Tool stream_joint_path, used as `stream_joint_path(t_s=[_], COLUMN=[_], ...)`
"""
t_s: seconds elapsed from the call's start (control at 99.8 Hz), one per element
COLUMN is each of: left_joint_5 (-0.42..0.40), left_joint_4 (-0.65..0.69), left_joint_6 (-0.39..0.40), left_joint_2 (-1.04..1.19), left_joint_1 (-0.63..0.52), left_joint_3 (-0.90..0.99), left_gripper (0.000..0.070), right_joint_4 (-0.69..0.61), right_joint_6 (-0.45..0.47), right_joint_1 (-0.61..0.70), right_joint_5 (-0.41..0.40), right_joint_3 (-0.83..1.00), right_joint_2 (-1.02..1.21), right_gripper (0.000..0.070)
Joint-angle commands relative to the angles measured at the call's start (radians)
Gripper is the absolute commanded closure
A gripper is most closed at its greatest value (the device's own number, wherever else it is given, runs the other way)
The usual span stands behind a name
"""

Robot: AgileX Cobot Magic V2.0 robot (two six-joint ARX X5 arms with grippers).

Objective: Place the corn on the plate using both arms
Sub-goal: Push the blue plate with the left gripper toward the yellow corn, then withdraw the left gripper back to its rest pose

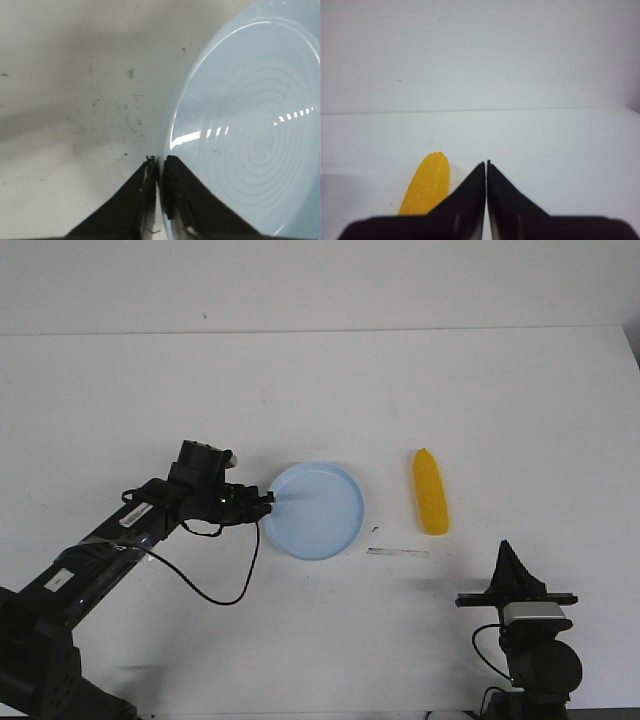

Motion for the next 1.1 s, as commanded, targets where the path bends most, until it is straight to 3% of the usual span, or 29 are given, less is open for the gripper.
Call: stream_joint_path(t_s=[0.0, 0.311, 0.421, 0.471, 0.642, 0.992, 1.032, 1.093], left_joint_5=[0.003, -0.007, -0.007, -0.007, -0.016, -0.172, -0.184, -0.192], left_joint_4=[0.011, 0.015, 0.016, 0.015, 0.016, 0.022, 0.028, 0.058], left_joint_6=[-0.051, -0.09, -0.09, -0.089, -0.069, 0.042, 0.068, 0.104], left_joint_2=[0.042, 0.123, 0.125, 0.124, 0.086, -0.11, -0.13, -0.162], left_joint_1=[0.0, -0.015, -0.021, -0.021, -0.021, 0.046, 0.054, 0.069], left_joint_3=[0.014, 0.014, 0.014, 0.014, 0.014, 0.014, 0.01, -0.007], left_gripper=[0.0699, 0.0687, 0.0523, 0.0482, 0.0483, 0.0503, 0.0522, 0.0605], right_joint_4=[0.01, 0.01, 0.01, 0.01, 0.01, 0.01, 0.01, 0.01], right_joint_6=[0.01, 0.01, 0.01, 0.01, 0.01, 0.01, 0.01, 0.01], right_joint_1=[0.002, 0.002, 0.002, 0.002, 0.002, 0.002, 0.002, 0.002], right_joint_5=[0.0, 0.0, 0.0, 0.0, 0.0, 0.0, 0.0, 0.0], right_joint_3=[-0.001, -0.001, -0.001, -0.001, -0.001, -0.001, -0.001, -0.001], right_joint_2=[0.002, 0.002, 0.002, 0.002, 0.002, 0.002, 0.002, 0.002], right_gripper=[0.0696, 0.0696, 0.0696, 0.0696, 0.0696, 0.0696, 0.0696, 0.0696])
